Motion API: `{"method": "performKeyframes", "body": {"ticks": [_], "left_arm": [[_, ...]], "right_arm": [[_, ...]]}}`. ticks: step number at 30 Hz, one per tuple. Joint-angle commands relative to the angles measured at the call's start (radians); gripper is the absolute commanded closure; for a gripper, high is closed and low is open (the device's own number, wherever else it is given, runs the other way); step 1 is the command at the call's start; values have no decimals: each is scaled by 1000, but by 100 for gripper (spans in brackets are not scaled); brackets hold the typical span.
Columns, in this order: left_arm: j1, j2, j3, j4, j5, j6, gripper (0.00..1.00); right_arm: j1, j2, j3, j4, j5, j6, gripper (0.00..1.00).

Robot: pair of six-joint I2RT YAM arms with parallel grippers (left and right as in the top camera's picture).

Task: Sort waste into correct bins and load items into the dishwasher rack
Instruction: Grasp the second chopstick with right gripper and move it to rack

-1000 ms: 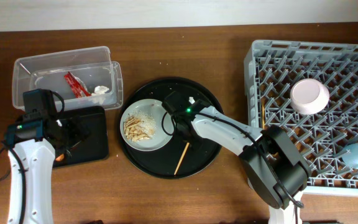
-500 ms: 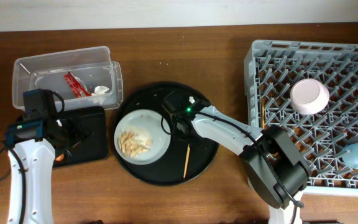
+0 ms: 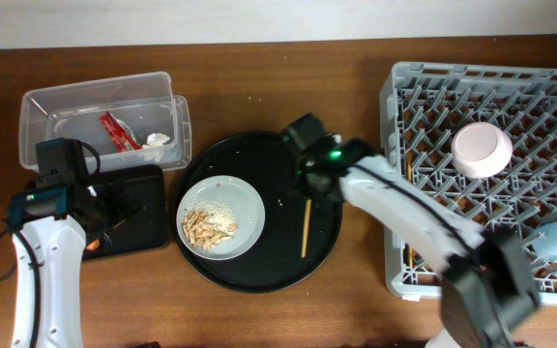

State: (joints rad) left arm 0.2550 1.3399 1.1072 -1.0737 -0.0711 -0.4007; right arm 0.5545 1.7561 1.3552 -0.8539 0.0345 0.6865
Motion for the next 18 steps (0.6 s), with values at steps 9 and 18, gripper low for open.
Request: {"method": "performKeyframes", "body": {"ticks": [9, 18], "left_arm": [[-5, 1, 6, 3, 20, 12, 1], [-31, 1, 6, 2, 58, 13, 1]], "right_arm": [[-383, -358, -3, -334, 3, -527, 96], [-470, -177, -45, -328, 32, -582, 95]]}}
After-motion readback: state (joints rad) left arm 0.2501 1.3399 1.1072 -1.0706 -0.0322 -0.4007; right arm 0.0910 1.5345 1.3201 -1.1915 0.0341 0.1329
